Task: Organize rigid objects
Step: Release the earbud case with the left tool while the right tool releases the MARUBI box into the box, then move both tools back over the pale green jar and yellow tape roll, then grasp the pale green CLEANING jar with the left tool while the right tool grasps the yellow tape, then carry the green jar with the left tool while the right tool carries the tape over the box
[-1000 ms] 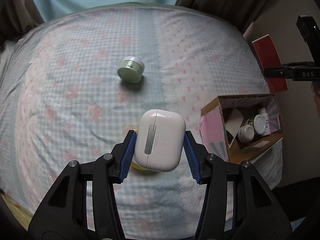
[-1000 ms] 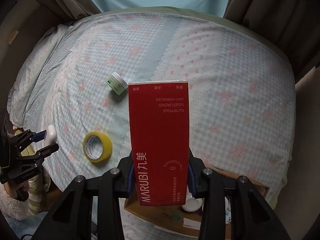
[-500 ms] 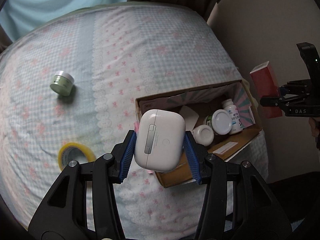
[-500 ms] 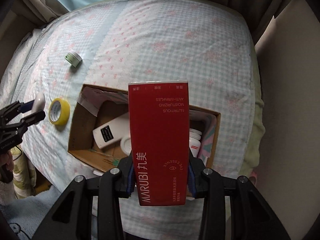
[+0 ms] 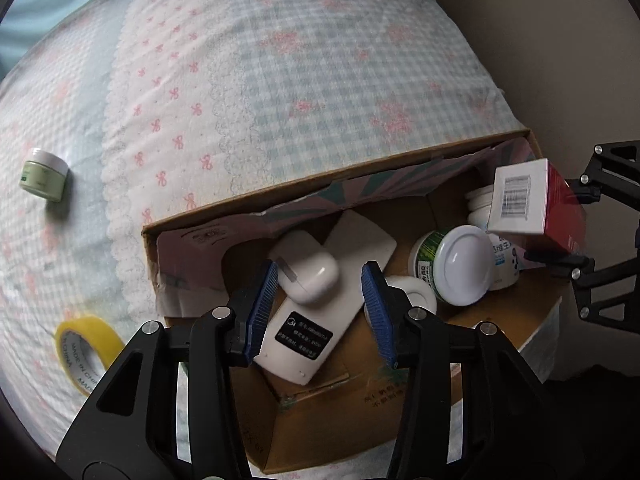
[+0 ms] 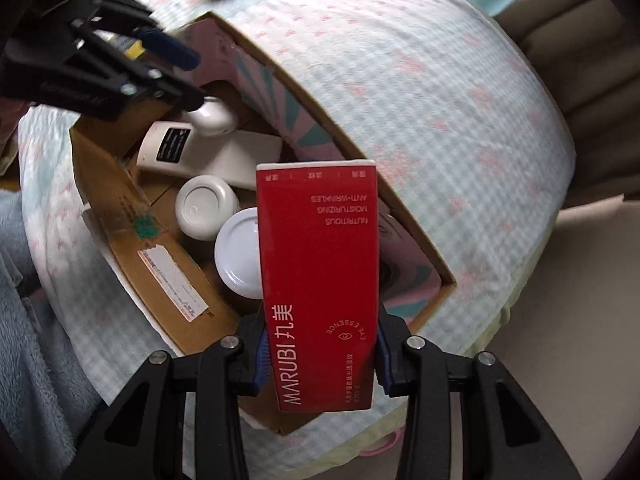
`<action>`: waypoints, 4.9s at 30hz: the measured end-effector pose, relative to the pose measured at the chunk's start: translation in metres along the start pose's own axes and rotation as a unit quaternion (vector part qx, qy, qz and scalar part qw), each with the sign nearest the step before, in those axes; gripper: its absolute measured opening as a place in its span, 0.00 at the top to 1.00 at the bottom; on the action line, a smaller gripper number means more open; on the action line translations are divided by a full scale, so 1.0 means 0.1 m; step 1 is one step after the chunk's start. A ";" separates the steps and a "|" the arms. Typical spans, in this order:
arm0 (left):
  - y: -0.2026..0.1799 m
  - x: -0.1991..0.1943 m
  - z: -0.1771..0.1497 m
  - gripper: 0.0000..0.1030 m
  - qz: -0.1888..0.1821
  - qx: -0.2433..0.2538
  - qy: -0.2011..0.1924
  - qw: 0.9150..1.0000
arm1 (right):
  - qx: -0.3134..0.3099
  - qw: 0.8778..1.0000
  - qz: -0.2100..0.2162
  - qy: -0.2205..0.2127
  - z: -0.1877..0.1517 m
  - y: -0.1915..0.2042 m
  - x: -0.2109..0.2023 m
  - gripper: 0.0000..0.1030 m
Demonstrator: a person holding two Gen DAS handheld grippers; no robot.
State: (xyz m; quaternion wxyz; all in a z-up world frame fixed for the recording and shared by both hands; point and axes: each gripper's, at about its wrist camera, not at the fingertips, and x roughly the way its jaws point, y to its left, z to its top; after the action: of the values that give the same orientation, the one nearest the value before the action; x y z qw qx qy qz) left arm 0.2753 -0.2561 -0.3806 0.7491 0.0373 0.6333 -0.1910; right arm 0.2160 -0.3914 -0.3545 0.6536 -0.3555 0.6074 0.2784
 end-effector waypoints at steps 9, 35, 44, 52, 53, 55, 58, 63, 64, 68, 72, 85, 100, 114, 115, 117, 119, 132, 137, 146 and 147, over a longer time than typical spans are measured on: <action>-0.03 0.09 -0.01 0.58 0.028 0.009 0.015 0.999 | -0.091 0.995 -0.015 -0.028 0.10 0.18 0.22 0.60; 0.03 -0.67 -0.35 0.00 0.032 0.006 -0.027 0.999 | 0.118 0.988 -0.012 -0.095 -0.07 -0.02 -0.42 0.00; 0.26 -1.33 -0.68 0.00 0.062 0.030 -0.066 0.995 | 0.234 0.965 -0.029 -0.117 -0.07 0.07 -0.96 0.00; 0.93 -2.08 -0.99 0.00 0.087 0.043 -0.120 0.988 | 0.329 0.930 -0.066 -0.151 0.25 0.47 -1.68 0.00; 1.05 -2.15 -1.03 0.00 0.086 0.045 -0.124 0.988 | 0.343 0.924 -0.068 -0.153 0.31 0.54 -1.74 0.00; 1.30 -2.30 -1.12 0.00 0.091 0.047 -0.132 0.986 | 0.372 0.912 -0.059 -0.162 0.44 0.69 -1.86 0.00; 1.69 -2.51 -1.24 0.00 0.098 0.043 -0.142 0.984 | 0.414 0.892 -0.042 -0.175 0.65 0.97 -1.96 0.00; 2.39 -2.74 -1.36 0.00 0.088 0.037 -0.149 0.984 | 0.469 0.861 -0.007 -0.198 1.05 1.43 -2.04 0.00; 2.52 -2.76 -1.36 0.00 0.086 0.038 -0.149 0.984 | 0.473 0.858 -0.009 -0.198 1.15 1.53 -2.03 0.00; 2.98 -2.79 -1.29 0.00 0.071 0.043 -0.142 0.986 | 0.484 0.852 -0.017 -0.199 1.51 1.87 -1.99 0.00; 3.26 -2.72 -1.10 0.00 0.064 0.055 -0.132 0.988 | 0.516 0.836 0.001 -0.187 1.76 2.10 -1.83 0.00; 3.36 -1.67 -0.06 0.00 0.028 0.073 -0.052 0.996 | 0.511 0.849 0.036 -0.132 2.47 2.59 -0.72 0.00; 3.25 0.07 0.94 0.00 0.004 0.067 0.074 0.995 | 0.547 0.834 0.053 -0.051 2.90 2.40 0.56 0.00; 3.24 0.68 1.01 0.06 0.000 0.061 0.112 0.992 | 0.551 0.833 0.051 -0.015 3.04 2.12 0.91 0.00; 3.24 0.70 1.02 0.06 0.000 0.061 0.112 0.992 | 0.550 0.833 0.056 -0.013 3.05 2.10 0.94 0.00; 3.22 0.75 1.03 0.11 -0.005 0.060 0.113 0.992 | 0.546 0.835 0.064 -0.013 3.08 2.08 0.96 0.05; 3.16 0.81 1.01 0.25 -0.007 0.061 0.113 0.992 | 0.543 0.837 0.060 -0.010 3.10 2.08 0.96 0.05; 3.14 0.54 0.81 0.33 -0.028 0.067 0.068 0.995 | 0.549 0.833 0.066 -0.018 3.06 2.01 0.95 0.06; 3.17 0.26 0.69 0.33 -0.028 0.065 0.053 0.996 | 0.559 0.826 0.067 -0.029 2.97 2.04 0.81 0.06; 3.22 -0.41 0.45 0.33 -0.039 0.060 0.021 0.997 | 0.556 0.827 0.043 -0.071 2.81 2.05 0.28 0.06; 3.21 -0.52 0.39 0.33 -0.044 0.059 0.018 0.997 | 0.556 0.827 0.040 -0.075 2.76 2.06 0.20 0.06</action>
State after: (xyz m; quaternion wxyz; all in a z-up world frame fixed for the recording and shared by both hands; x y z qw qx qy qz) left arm 0.4121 0.0412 -0.3824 0.7247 0.0572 0.6355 -0.2600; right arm 0.2183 -0.0493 -0.3978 0.7726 0.1150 0.6219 -0.0548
